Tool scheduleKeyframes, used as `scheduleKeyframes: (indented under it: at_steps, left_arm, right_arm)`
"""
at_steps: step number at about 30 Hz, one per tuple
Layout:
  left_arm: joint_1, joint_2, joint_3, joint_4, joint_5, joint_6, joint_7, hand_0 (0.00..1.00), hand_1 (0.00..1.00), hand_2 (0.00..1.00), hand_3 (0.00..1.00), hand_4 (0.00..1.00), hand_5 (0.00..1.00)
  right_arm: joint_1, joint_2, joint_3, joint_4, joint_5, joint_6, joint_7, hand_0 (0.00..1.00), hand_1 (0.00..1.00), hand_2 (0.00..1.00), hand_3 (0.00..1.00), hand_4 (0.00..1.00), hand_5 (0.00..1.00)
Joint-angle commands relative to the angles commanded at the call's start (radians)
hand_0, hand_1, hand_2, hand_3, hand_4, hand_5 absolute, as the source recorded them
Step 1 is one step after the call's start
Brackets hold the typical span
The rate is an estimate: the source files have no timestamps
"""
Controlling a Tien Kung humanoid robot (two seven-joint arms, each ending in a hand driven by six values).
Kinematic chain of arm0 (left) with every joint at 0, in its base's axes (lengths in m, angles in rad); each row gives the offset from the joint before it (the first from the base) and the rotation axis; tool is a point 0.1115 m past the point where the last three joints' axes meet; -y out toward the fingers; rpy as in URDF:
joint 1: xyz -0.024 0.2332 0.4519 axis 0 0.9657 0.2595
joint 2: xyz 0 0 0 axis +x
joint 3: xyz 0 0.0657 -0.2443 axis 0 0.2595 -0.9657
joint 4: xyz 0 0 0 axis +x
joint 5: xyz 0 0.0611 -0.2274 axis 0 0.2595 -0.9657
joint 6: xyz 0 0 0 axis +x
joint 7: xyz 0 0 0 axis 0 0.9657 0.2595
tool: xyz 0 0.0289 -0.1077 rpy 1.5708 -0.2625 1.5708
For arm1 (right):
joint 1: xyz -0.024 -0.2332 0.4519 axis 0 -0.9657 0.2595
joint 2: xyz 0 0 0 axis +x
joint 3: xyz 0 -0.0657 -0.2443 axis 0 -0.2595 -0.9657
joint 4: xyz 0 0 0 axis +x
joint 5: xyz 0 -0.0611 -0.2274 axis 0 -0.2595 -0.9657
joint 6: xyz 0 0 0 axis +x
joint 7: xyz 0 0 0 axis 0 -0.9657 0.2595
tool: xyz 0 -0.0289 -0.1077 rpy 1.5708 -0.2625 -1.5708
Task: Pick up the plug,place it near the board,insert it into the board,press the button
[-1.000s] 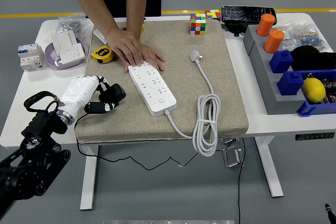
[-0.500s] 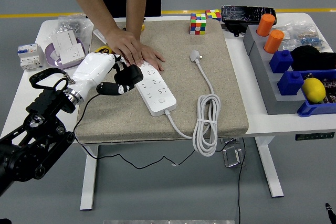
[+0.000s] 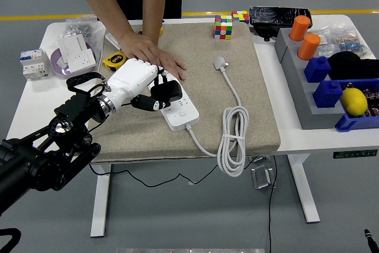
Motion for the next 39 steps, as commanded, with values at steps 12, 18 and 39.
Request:
scheduleKeyframes:
  at_steps: [12,18,39]
  left_arm:
    - [-0.055,-0.051,0.007,0.166,0.015,0.051,-0.025,0.497,0.522,0.389,0.365,0.579,0.245]
    - [-0.062,-0.052,-0.001,0.219,0.028,0.065,-0.032,0.496,0.522,0.391,0.368,0.582,0.247]
    - [-0.069,-0.057,0.027,0.262,0.049,0.076,-0.041,0.5,0.532,0.395,0.371,0.585,0.248]
  right_arm:
    - [0.005,-0.001,-0.008,0.001,-0.001,0.0,0.0,0.951,0.886,0.832,0.857,0.998,0.998]
    - [0.003,-0.002,-0.012,0.001,-0.001,-0.001,0.0,0.951,0.887,0.832,0.857,0.998,0.998]
    - [-0.001,-0.005,-0.015,0.001,0.001,-0.001,0.0,0.951,0.887,0.832,0.857,0.998,0.998]
